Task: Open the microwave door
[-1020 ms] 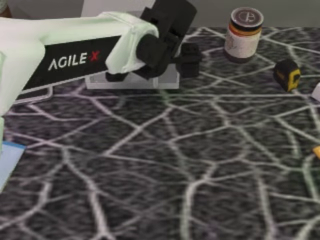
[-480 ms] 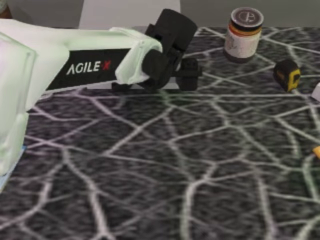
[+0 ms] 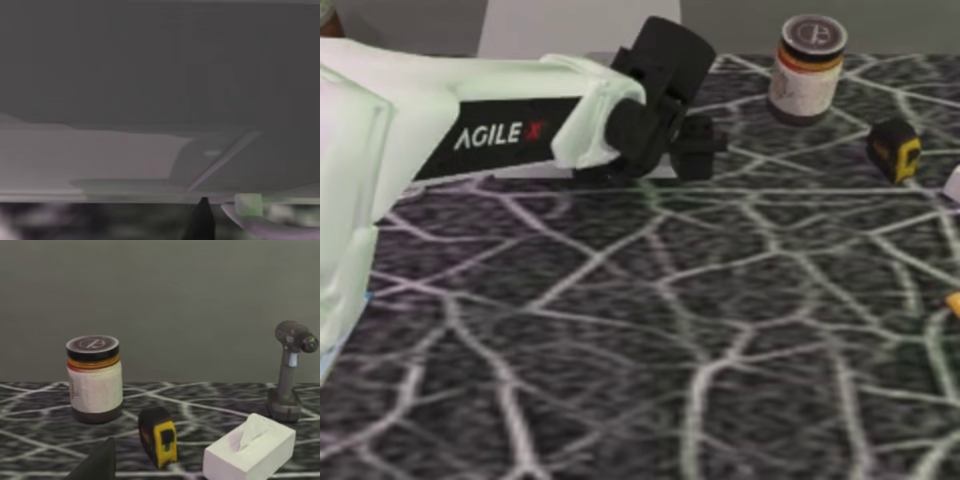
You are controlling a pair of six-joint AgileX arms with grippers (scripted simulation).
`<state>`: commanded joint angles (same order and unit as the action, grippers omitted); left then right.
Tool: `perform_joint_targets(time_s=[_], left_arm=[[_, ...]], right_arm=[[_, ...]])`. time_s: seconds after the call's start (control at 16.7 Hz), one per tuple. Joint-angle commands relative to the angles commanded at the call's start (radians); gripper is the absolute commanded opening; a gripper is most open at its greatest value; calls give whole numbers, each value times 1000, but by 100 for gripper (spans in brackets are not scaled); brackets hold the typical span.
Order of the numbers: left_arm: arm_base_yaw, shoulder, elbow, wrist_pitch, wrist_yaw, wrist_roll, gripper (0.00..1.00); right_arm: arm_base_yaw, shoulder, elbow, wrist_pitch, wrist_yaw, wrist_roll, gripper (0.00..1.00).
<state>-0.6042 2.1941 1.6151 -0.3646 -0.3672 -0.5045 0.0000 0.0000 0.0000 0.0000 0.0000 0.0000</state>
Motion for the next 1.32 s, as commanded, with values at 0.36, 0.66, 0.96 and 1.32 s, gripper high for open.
perform_joint_targets(time_s=[0.36, 0.66, 0.96, 1.32], left_arm=[[0, 0, 0, 0, 0, 0, 0], [0, 0, 0, 0, 0, 0, 0], [-36, -60, -95, 19, -6, -19, 0], [-36, -82, -131, 37, -22, -32, 0]], right_arm=[[0, 0, 0, 0, 0, 0, 100], [0, 0, 0, 0, 0, 0, 100], [0, 0, 0, 0, 0, 0, 100], [0, 0, 0, 0, 0, 0, 100]])
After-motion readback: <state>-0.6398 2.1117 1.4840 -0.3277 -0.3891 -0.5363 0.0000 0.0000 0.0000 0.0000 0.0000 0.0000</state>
